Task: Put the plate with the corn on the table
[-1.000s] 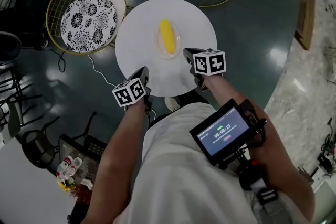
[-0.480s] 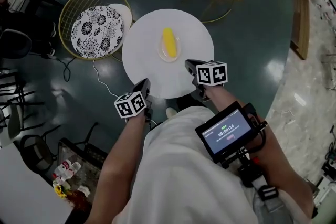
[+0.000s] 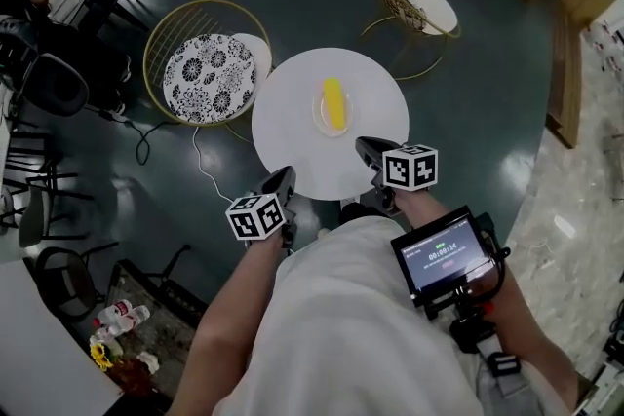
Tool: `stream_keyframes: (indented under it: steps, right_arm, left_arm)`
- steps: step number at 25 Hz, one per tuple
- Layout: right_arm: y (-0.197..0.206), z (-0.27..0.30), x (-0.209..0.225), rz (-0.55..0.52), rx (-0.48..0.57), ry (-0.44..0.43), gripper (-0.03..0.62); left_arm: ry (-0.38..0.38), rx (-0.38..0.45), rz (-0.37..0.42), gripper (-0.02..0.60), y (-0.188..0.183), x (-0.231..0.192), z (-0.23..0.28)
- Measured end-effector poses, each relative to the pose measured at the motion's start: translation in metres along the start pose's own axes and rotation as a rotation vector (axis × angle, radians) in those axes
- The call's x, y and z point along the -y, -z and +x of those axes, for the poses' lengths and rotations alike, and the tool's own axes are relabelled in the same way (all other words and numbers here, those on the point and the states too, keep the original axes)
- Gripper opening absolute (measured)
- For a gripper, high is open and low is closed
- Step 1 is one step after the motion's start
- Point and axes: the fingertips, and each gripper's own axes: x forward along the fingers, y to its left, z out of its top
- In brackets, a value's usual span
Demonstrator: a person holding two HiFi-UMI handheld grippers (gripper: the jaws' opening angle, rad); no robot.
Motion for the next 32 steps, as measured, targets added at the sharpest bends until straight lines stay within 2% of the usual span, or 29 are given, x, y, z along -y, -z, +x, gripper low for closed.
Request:
stream_keyframes:
  steps: [14,25,32]
  right_arm:
    - [0.003,-0.04,-0.047,-0.056,0.086,-0.079,0.008]
    - [0.029,-0.08,-0.054,-0.03,0.128,-0.108,0.008]
    - [0.045,-0.087,-0.062,-0.035,0.137,-0.111,0.008]
  left_arm:
    - [0.093,0.073,0.117,0.008,-0.007,0.046,-0.041]
    - [0.111,0.069,0.125,0.008,0.02,0.071,-0.059]
    - [0.132,0.065,0.136,0.007,0.033,0.076,-0.064]
